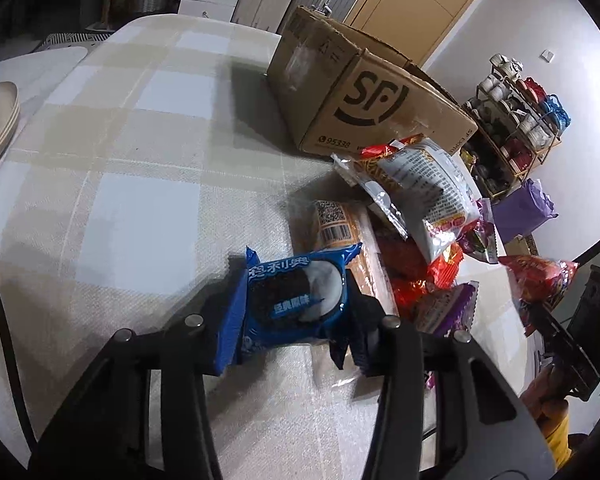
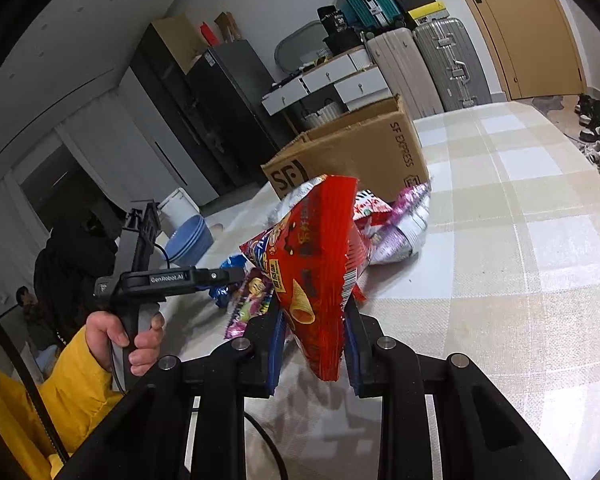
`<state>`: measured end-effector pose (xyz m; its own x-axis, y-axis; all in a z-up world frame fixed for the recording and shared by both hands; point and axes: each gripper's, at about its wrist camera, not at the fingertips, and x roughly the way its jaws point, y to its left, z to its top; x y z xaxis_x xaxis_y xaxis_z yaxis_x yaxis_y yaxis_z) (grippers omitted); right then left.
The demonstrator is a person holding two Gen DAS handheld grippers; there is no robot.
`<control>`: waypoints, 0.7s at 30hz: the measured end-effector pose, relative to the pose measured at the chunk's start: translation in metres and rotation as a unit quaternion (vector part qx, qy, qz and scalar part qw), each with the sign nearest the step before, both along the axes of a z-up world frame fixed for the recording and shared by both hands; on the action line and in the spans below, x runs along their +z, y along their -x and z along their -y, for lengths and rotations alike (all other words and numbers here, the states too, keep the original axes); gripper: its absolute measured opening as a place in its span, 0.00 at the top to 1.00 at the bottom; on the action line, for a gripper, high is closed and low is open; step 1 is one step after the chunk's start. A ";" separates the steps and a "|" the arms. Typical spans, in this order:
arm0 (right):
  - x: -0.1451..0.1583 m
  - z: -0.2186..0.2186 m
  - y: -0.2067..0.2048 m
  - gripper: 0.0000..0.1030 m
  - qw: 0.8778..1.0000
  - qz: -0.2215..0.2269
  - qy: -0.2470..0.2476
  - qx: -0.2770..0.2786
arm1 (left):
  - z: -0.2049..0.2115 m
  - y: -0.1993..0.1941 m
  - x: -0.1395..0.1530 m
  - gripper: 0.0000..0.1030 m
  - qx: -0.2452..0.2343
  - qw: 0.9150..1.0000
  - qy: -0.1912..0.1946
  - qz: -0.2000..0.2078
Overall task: Organize snacks
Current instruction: 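Grasp the blue biscuit pack with the left gripper while the right gripper grasps the red chip bag, then carry both packs into the cardboard box and open both grippers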
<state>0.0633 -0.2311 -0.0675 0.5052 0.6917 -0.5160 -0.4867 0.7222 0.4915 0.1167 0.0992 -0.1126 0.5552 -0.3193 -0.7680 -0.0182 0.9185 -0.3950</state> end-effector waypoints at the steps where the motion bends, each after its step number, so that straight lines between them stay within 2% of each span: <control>1: 0.001 -0.001 0.000 0.75 1.000 0.002 0.000 0.000 | -0.001 0.001 0.001 0.60 -0.001 1.000 0.002 0.001; 12: 0.011 -0.009 0.002 0.75 1.000 0.017 -0.006 0.001 | -0.008 0.020 0.023 0.60 -0.001 1.000 0.008 0.022; 17: 0.020 -0.009 0.001 0.75 1.000 0.025 -0.014 0.000 | -0.003 0.032 0.050 0.60 -0.004 0.999 -0.013 0.047; 21: 0.030 -0.012 -0.002 0.75 0.999 0.031 -0.020 0.006 | 0.013 0.039 0.079 0.60 -0.003 0.995 -0.070 0.073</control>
<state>0.0658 -0.2188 -0.0373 0.5270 0.7171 -0.4560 -0.5260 0.6967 0.4877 0.0776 0.0865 -0.0333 0.6622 -0.2188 -0.7167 0.0362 0.9647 -0.2610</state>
